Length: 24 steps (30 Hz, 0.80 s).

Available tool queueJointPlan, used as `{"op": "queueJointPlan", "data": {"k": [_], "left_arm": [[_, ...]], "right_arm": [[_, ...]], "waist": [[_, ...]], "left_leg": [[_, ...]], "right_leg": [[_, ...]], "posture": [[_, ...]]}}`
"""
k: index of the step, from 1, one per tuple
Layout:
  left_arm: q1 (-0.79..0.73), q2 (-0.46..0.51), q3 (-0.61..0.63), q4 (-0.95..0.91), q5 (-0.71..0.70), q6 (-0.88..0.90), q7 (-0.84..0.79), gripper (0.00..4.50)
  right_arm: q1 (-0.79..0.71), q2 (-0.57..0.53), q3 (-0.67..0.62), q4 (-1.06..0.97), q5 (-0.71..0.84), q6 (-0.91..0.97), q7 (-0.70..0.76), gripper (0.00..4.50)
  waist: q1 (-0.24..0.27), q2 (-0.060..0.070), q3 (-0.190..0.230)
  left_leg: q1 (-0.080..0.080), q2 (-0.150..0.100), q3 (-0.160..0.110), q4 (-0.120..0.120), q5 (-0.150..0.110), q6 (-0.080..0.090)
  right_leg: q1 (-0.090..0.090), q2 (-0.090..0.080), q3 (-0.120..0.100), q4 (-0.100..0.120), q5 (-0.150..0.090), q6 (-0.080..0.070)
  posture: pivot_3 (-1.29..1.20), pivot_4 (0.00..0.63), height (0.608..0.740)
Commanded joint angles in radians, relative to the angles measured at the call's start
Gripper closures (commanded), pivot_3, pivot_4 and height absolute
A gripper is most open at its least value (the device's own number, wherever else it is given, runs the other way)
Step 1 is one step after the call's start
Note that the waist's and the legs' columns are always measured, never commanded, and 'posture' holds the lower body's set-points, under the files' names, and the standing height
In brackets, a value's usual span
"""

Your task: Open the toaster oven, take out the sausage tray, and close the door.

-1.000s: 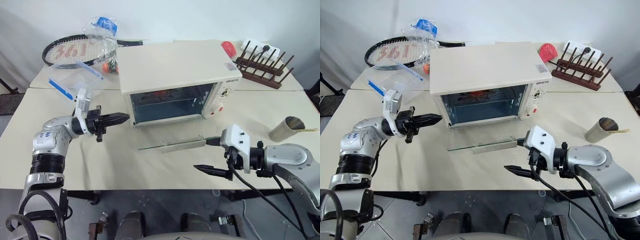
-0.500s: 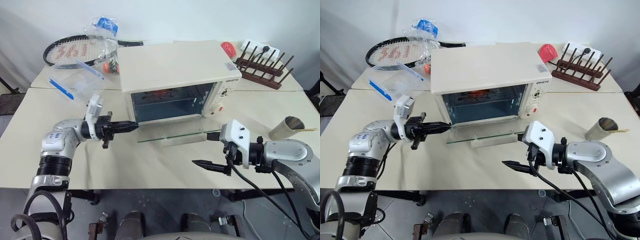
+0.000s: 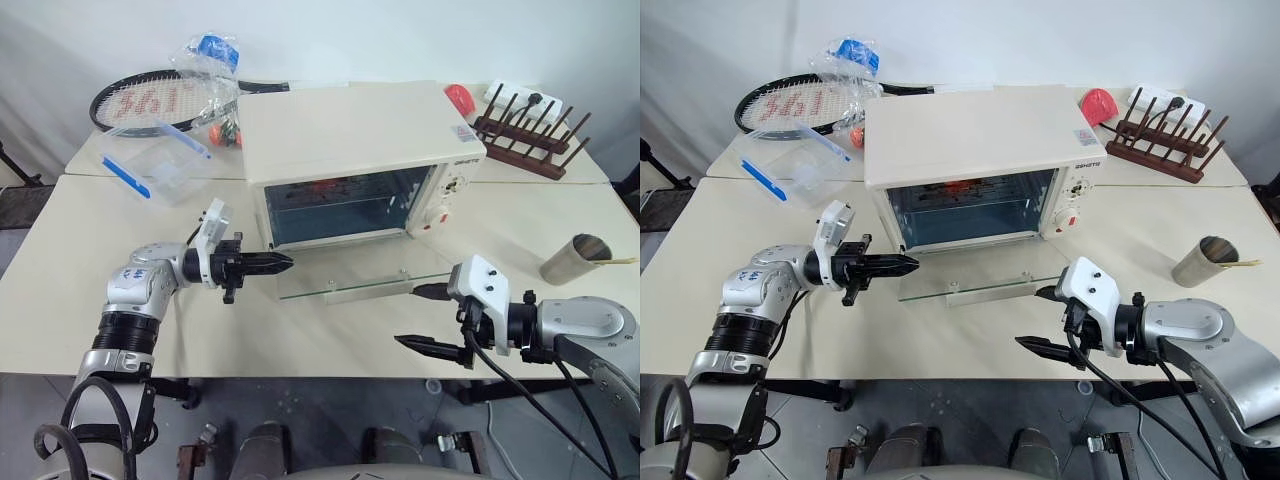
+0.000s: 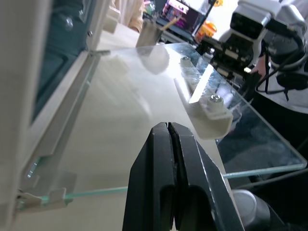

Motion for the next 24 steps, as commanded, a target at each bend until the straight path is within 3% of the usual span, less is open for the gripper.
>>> {"op": "queueJointPlan", "data": {"k": [1,6,13,16,20,24], "left_arm": [[-0.013,-0.008,-0.020,-0.009,0.017,-0.020,-0.017,4.47],[-0.022,-0.014,-0.045,0.020,0.058,-0.055,-0.024,4.47],[-0.027,-0.015,-0.098,0.045,0.116,-0.098,-0.051,4.47],[-0.032,-0.015,-0.118,0.059,0.142,-0.120,-0.056,4.47],[-0.033,-0.020,-0.141,0.089,0.194,-0.208,-0.057,4.47],[-0.008,-0.016,-0.157,0.107,0.239,-0.315,-0.061,4.47]], "right_arm": [[0.026,-0.040,-0.055,-0.032,0.012,0.007,0.000,0.00],[0.087,-0.104,-0.134,-0.040,0.015,0.023,0.025,0.00],[0.270,-0.201,-0.407,-0.095,0.030,0.013,0.174,0.00],[0.283,-0.216,-0.479,-0.100,0.050,0.008,0.216,0.00],[0.090,-0.214,-0.396,-0.086,0.123,0.041,0.116,0.00],[-0.160,-0.161,-0.179,-0.057,0.110,0.056,-0.004,0.00]], "waist": [[0.000,0.000,0.000],[0.002,0.000,0.000],[0.002,0.000,0.000],[0.002,0.000,0.000],[-0.002,0.000,0.000],[-0.001,0.000,0.000]], "left_leg": [[0.000,0.000,0.000,0.000,0.000,0.000],[0.000,0.000,0.000,0.000,0.000,0.000],[0.000,0.000,0.000,0.000,0.000,0.001],[0.000,0.000,0.000,0.000,0.000,0.001],[0.001,0.000,0.000,0.001,-0.001,0.001],[0.001,0.001,0.000,0.002,-0.001,0.001]], "right_leg": [[0.000,0.000,0.000,0.000,0.000,0.000],[0.000,0.000,0.000,0.000,0.000,0.000],[0.001,0.000,0.000,0.000,0.000,0.000],[0.001,0.000,0.000,-0.001,0.000,0.000],[0.001,0.000,0.001,0.001,0.000,0.000],[0.001,0.000,0.001,0.001,0.000,0.000]], "posture": [[0.00,0.150,0.740],[0.00,0.150,0.740],[0.00,0.150,0.740],[0.00,0.150,0.740],[0.00,0.150,0.740],[0.00,0.150,0.740]]}}
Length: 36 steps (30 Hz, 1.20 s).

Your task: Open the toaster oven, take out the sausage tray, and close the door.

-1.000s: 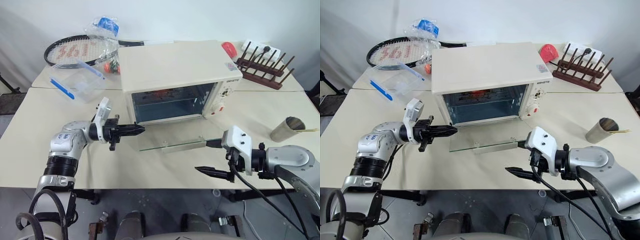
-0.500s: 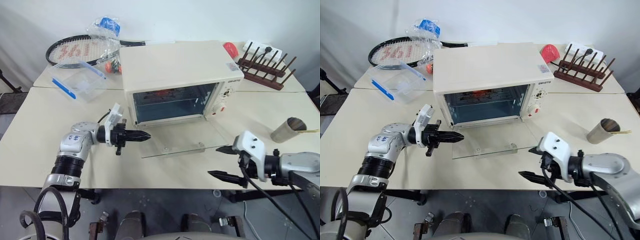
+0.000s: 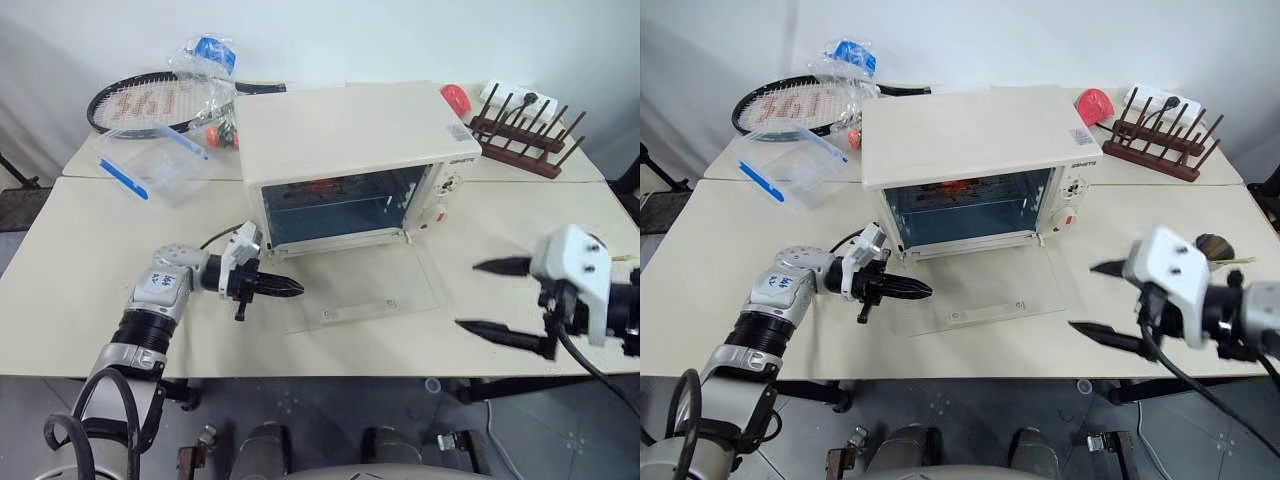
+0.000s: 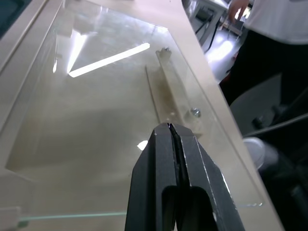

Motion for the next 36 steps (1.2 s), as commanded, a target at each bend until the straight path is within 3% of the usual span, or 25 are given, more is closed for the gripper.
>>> {"op": "queueJointPlan", "data": {"k": [1,7,13,18,27,33,36], "left_arm": [[0.031,0.005,-0.027,0.015,0.059,-0.089,0.007,4.47],[0.128,-0.021,0.091,-0.129,-0.069,-0.049,0.076,4.47],[0.234,-0.043,0.222,-0.314,-0.178,0.048,0.236,4.47],[0.432,-0.100,0.404,-0.525,-0.373,0.091,0.340,4.47],[0.598,-0.146,0.446,-0.714,-0.461,0.171,0.533,4.47],[0.643,-0.159,0.445,-0.768,-0.480,0.171,0.582,4.47],[0.642,-0.159,0.447,-0.769,-0.484,0.165,0.593,4.50]], "right_arm": [[-0.177,0.045,0.204,0.020,-0.038,0.020,-0.105,0.00],[-0.458,0.206,0.550,0.149,-0.273,-0.066,-0.232,0.00],[-0.578,0.302,0.750,0.280,-0.529,-0.192,-0.293,0.00],[-0.700,0.456,0.973,0.507,-0.860,-0.291,-0.446,0.00],[-0.791,0.632,1.060,0.813,-1.118,-0.497,-0.522,0.00],[-0.812,0.671,1.070,0.892,-1.247,-0.556,-0.524,0.00],[-0.809,0.680,1.067,0.893,-1.306,-0.536,-0.511,0.53]], "waist": [[-0.002,0.000,0.000],[-0.008,0.001,0.000],[-0.018,0.001,0.000],[-0.052,0.002,0.000],[-0.051,0.002,0.000],[-0.053,0.002,0.000],[-0.053,0.003,0.000]], "left_leg": [[0.000,0.000,0.000,0.000,0.000,0.000],[-0.001,0.000,0.001,0.000,0.000,0.000],[-0.002,0.000,0.000,0.000,0.000,0.000],[-0.001,0.000,0.000,-0.001,0.000,0.000],[-0.001,0.000,-0.001,-0.001,0.000,-0.001],[0.000,0.000,-0.001,-0.002,0.000,-0.001],[0.000,0.000,-0.001,-0.002,0.000,-0.001]], "right_leg": [[0.000,0.000,0.000,0.000,0.000,0.000],[-0.001,0.000,0.000,0.002,0.000,0.000],[-0.003,-0.001,-0.001,0.003,0.000,0.000],[-0.003,-0.001,-0.001,0.004,0.000,0.000],[-0.002,-0.001,-0.002,0.004,0.000,0.000],[-0.003,-0.001,-0.002,0.004,0.000,0.000],[-0.003,-0.001,-0.002,0.004,0.000,0.000]], "posture": [[0.00,0.150,0.740],[0.00,0.150,0.740],[0.00,0.150,0.740],[0.00,0.150,0.740],[0.00,0.150,0.740],[0.00,0.150,0.740],[0.00,0.150,0.740]]}}
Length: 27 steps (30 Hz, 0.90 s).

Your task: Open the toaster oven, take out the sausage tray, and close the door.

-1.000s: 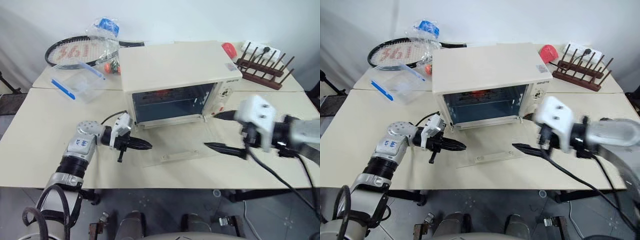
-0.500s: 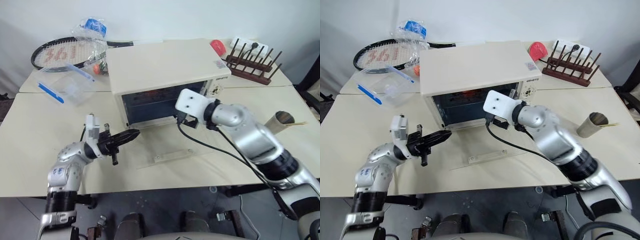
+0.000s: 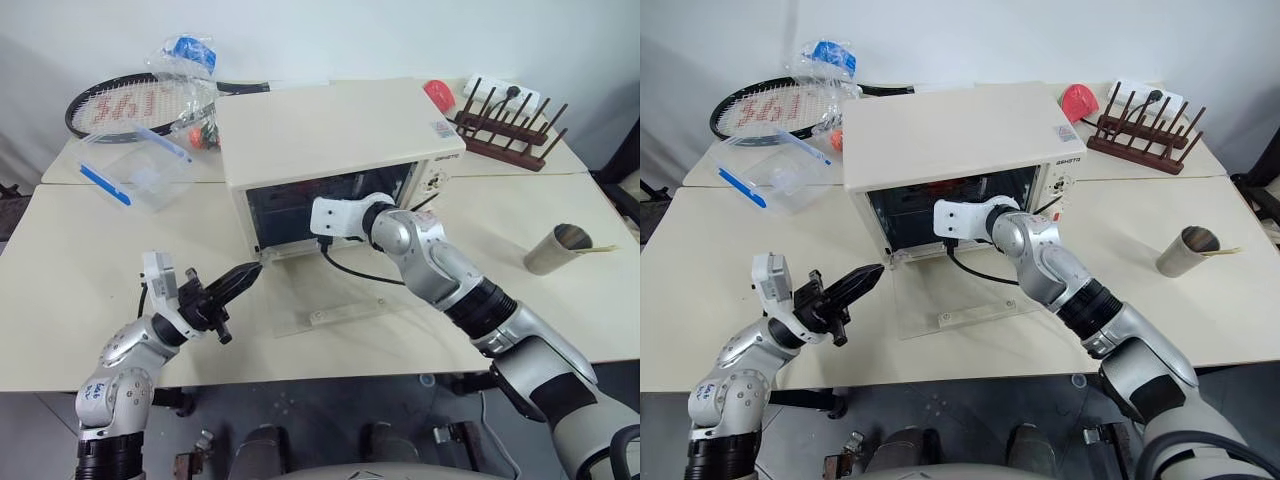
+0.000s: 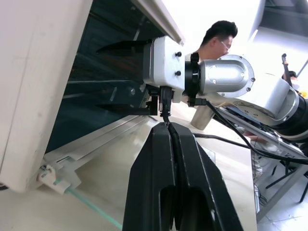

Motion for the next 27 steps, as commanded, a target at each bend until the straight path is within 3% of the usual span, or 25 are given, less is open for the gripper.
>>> {"op": "queueJointPlan", "data": {"k": [1,9,12,24,25,27], "left_arm": [[0.005,0.004,0.011,-0.042,-0.030,-0.011,0.011,4.50],[-0.022,0.031,0.000,-0.033,-0.057,0.073,0.066,4.50],[-0.047,0.027,0.017,-0.024,-0.083,0.081,0.085,3.93],[-0.076,0.091,0.058,0.018,-0.125,0.082,0.031,0.25],[-0.076,0.099,0.065,0.017,-0.139,0.096,0.030,0.01],[-0.072,0.125,0.071,0.019,-0.146,0.131,0.039,0.01]], "right_arm": [[-0.017,0.013,-0.014,-0.021,-0.076,0.005,0.004,0.92],[0.022,0.037,-0.028,-0.042,-0.154,-0.009,0.003,3.53],[0.046,0.037,-0.032,-0.063,-0.178,-0.012,0.004,4.50],[0.126,0.045,-0.080,-0.175,-0.260,-0.022,0.006,4.50],[0.140,0.039,-0.084,-0.198,-0.266,-0.021,0.013,4.50],[0.172,0.023,-0.090,-0.249,-0.286,-0.023,0.028,4.50]], "waist": [[0.000,0.000,0.000],[0.000,0.000,0.000],[0.000,0.000,0.000],[0.001,0.000,0.000],[0.000,0.000,0.000],[0.000,0.000,0.000]], "left_leg": [[0.000,0.000,0.000,0.000,0.000,0.000],[0.000,0.000,0.000,0.000,0.000,0.000],[0.000,0.000,0.000,0.000,0.000,0.000],[0.000,0.000,0.000,-0.001,0.000,-0.001],[0.000,0.000,0.000,-0.001,0.000,-0.001],[0.000,0.000,0.000,-0.001,0.000,-0.001]], "right_leg": [[0.000,0.000,0.000,0.000,0.000,0.000],[0.000,0.000,0.000,0.000,0.000,0.000],[0.000,0.000,0.000,0.000,0.000,0.000],[0.000,0.000,0.000,-0.001,0.000,0.000],[0.000,0.000,0.000,-0.001,0.000,0.000],[0.000,0.000,0.000,-0.001,0.000,0.000]], "posture": [[0.00,0.150,0.740],[0.00,0.150,0.740],[0.00,0.150,0.740],[0.00,0.150,0.740],[0.00,0.150,0.740],[0.00,0.150,0.740]]}}
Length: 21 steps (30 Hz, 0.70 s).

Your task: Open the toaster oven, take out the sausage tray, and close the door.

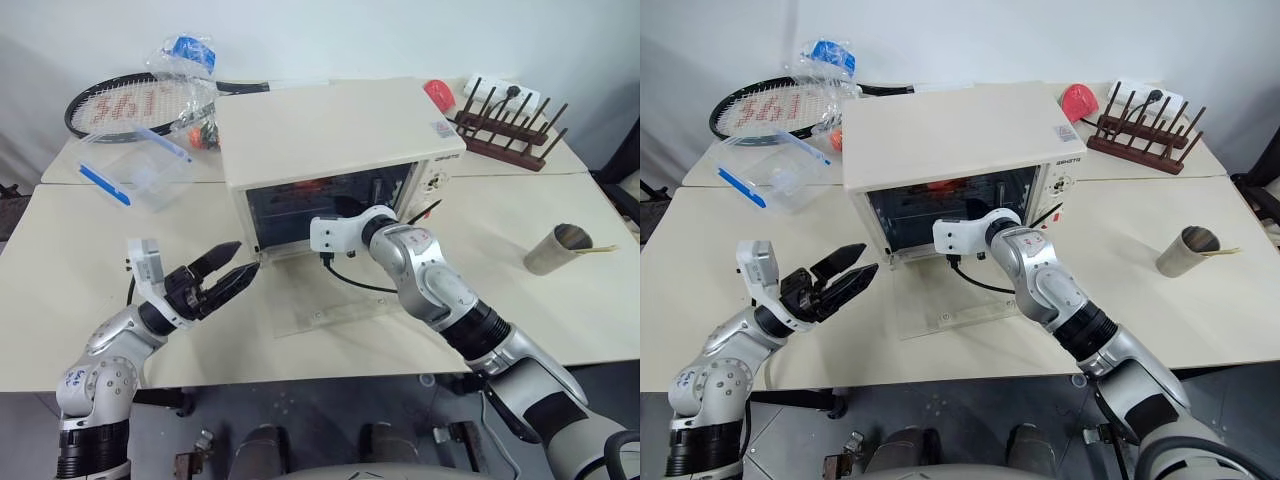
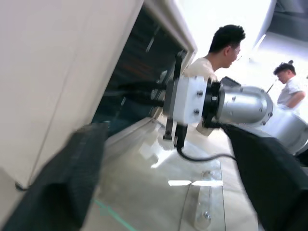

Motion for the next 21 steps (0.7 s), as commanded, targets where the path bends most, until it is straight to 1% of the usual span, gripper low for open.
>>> {"op": "queueJointPlan", "data": {"k": [1,5,11,15,18,21], "left_arm": [[0.003,0.043,0.024,-0.005,-0.034,0.042,-0.002,0.01],[-0.005,0.066,0.046,0.016,-0.048,0.070,0.005,0.01],[-0.018,0.068,0.071,0.019,-0.087,0.121,0.042,0.01],[-0.032,0.068,0.067,0.034,-0.095,0.146,0.047,0.01],[-0.043,0.073,0.063,0.054,-0.093,0.154,0.038,0.01],[-0.077,0.068,0.061,0.088,-0.098,0.182,0.064,0.01]], "right_arm": [[0.037,-0.020,-0.042,-0.125,-0.031,-0.011,0.019,4.50],[0.107,-0.057,-0.057,-0.225,-0.061,-0.024,0.045,4.50],[0.234,-0.118,-0.094,-0.377,-0.098,-0.047,0.103,4.50],[0.294,-0.154,-0.133,-0.441,-0.113,-0.064,0.135,4.50],[0.323,-0.162,-0.158,-0.480,-0.127,-0.067,0.143,4.50],[0.383,-0.179,-0.198,-0.552,-0.141,-0.092,0.128,4.50]], "waist": [[0.000,0.000,0.000],[0.000,0.000,0.000],[0.003,0.000,0.000],[0.005,0.000,0.000],[0.007,0.000,0.000],[0.016,0.000,0.001]], "left_leg": [[0.000,0.000,0.000,0.000,0.000,0.000],[0.000,0.000,0.000,-0.001,0.000,0.000],[0.000,0.000,0.000,-0.001,0.000,0.000],[0.000,0.000,0.000,-0.001,0.000,0.000],[0.000,0.000,0.000,-0.001,0.000,0.000],[0.000,0.000,0.000,-0.001,0.000,0.000]], "right_leg": [[0.000,0.000,0.000,0.000,0.000,0.000],[0.000,0.000,0.000,-0.001,0.000,0.000],[0.000,0.000,0.000,-0.001,0.000,0.000],[0.000,0.000,0.000,-0.002,0.000,0.000],[0.000,0.000,0.000,-0.002,0.000,0.000],[0.000,0.000,0.000,-0.002,0.000,0.000]], "posture": [[0.00,0.150,0.740],[0.00,0.150,0.740],[0.00,0.150,0.740],[0.00,0.150,0.740],[0.00,0.150,0.740],[0.00,0.150,0.740]]}}
